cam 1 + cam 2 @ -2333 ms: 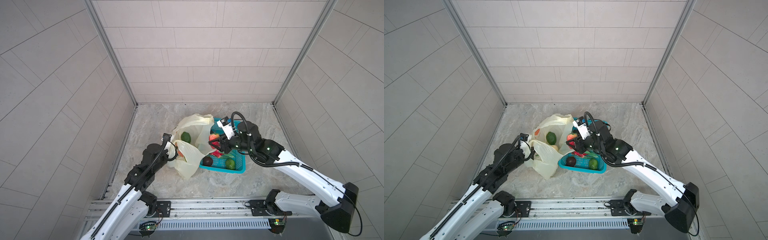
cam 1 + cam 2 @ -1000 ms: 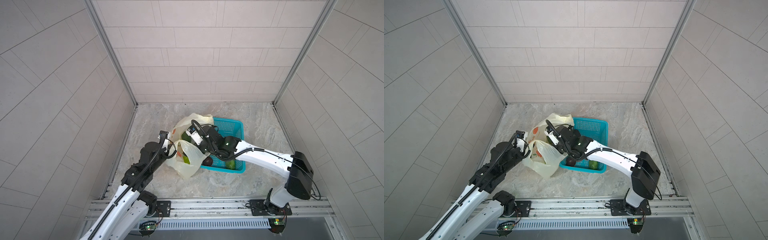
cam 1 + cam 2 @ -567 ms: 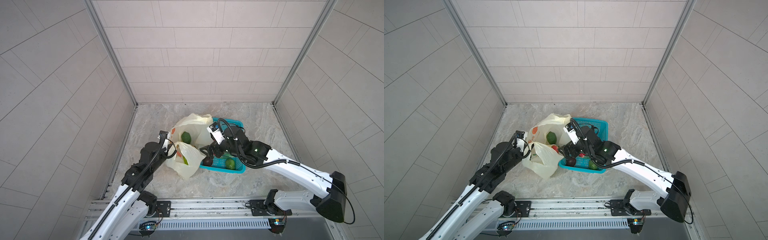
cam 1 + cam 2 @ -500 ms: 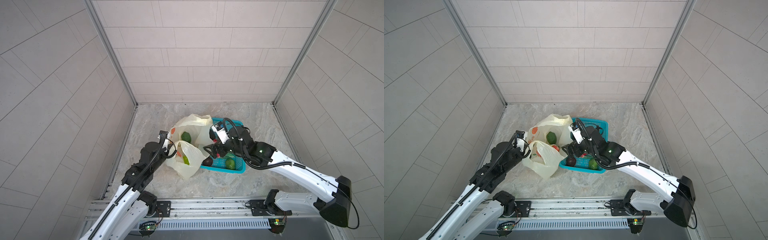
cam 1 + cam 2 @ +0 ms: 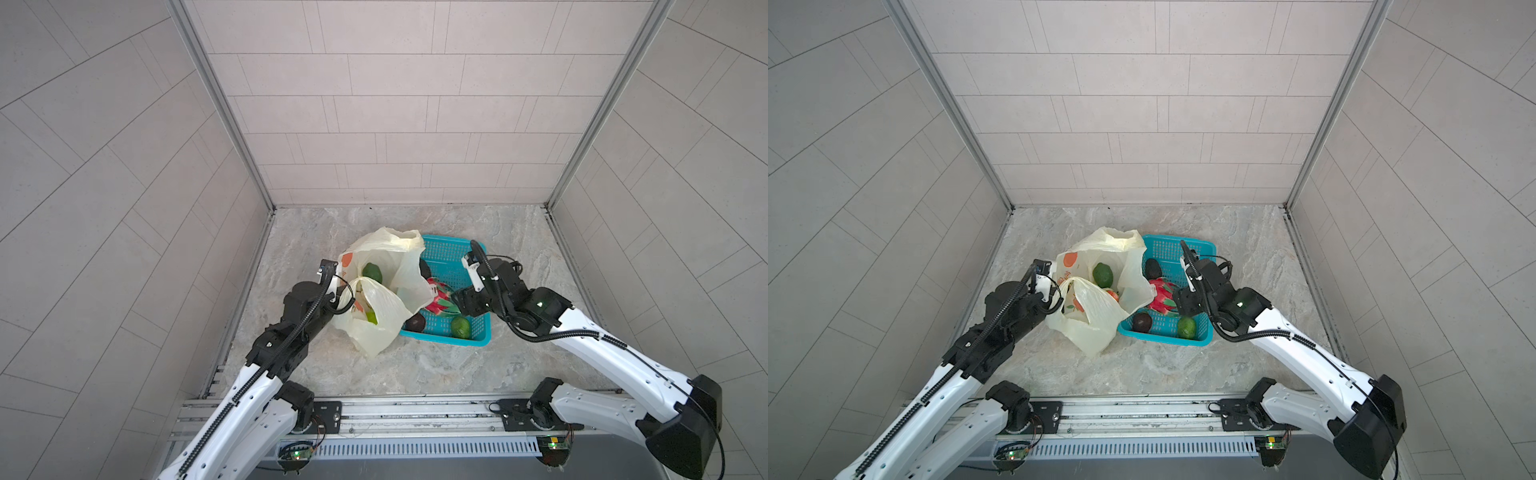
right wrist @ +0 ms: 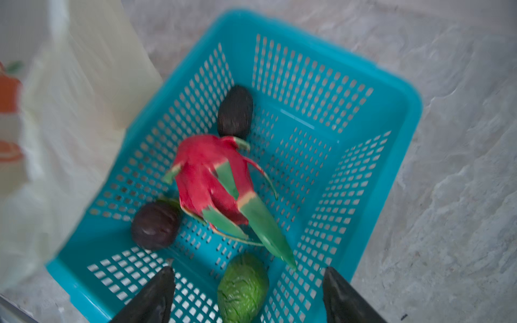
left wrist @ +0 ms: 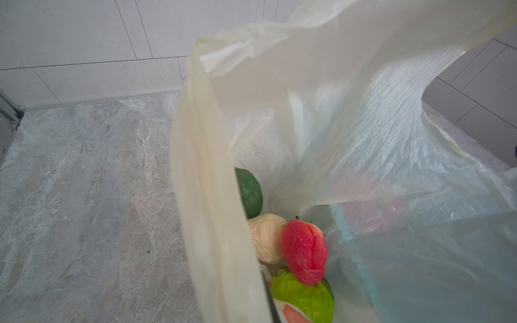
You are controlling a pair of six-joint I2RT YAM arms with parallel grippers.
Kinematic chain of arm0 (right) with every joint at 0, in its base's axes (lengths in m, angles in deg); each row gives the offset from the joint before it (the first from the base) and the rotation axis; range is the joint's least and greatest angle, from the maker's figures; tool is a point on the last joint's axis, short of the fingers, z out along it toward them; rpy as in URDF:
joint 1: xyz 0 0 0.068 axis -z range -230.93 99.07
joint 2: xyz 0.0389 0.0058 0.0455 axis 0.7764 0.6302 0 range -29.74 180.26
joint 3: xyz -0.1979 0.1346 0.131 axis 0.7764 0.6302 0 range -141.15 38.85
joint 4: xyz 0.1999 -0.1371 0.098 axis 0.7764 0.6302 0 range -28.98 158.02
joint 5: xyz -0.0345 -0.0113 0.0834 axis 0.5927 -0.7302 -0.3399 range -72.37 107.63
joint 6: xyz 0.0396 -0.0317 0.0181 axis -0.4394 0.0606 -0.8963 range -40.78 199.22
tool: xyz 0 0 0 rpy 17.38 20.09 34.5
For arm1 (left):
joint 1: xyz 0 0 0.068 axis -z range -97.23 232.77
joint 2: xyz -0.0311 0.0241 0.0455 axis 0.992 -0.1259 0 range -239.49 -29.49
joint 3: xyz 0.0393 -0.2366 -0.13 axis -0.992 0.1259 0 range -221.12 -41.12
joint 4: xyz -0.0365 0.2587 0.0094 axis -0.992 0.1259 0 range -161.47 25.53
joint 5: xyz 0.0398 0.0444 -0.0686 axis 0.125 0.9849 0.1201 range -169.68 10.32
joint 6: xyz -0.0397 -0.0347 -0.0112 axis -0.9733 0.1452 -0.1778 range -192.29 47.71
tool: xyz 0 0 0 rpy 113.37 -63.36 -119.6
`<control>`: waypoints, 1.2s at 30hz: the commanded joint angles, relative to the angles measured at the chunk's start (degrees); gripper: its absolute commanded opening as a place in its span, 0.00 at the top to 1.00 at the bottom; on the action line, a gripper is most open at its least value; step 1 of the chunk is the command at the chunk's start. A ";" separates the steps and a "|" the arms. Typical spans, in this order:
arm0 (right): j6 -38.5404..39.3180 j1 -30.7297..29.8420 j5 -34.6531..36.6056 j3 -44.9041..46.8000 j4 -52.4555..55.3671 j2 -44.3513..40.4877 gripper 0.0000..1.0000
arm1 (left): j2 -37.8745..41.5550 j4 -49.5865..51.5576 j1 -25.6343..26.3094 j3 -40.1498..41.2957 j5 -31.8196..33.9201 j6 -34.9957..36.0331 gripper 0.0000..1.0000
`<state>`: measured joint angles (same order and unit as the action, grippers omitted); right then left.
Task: Place the fruits into the plastic bag
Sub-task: Pick up the fruit from the bin.
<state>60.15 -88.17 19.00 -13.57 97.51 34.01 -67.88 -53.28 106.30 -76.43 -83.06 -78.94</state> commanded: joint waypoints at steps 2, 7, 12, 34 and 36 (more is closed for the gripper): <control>-1.46 -0.48 -3.96 2.45 4.26 2.68 0.27 | -0.19 -1.75 -0.37 0.83 -0.03 -0.73 1.00; -4.64 -0.78 -2.89 2.94 2.88 7.19 0.29 | -0.15 -1.61 -0.33 0.55 -0.44 -0.73 1.00; -5.29 -1.54 -2.48 1.60 4.97 12.83 0.29 | -0.19 -1.64 -0.33 0.37 -0.40 -0.74 1.00; -5.18 -2.87 -1.28 -2.10 5.52 27.41 0.51 | 0.45 -1.56 -0.38 0.54 -0.14 -0.92 1.00; -5.36 -2.88 -1.18 -1.31 4.20 25.80 0.59 | 0.58 -1.42 -0.32 0.51 -0.14 -0.97 1.00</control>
<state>54.70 -90.90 18.91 -16.09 101.79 60.56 -68.04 -53.82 106.30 -76.32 -83.28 -79.77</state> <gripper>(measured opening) 0.521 0.046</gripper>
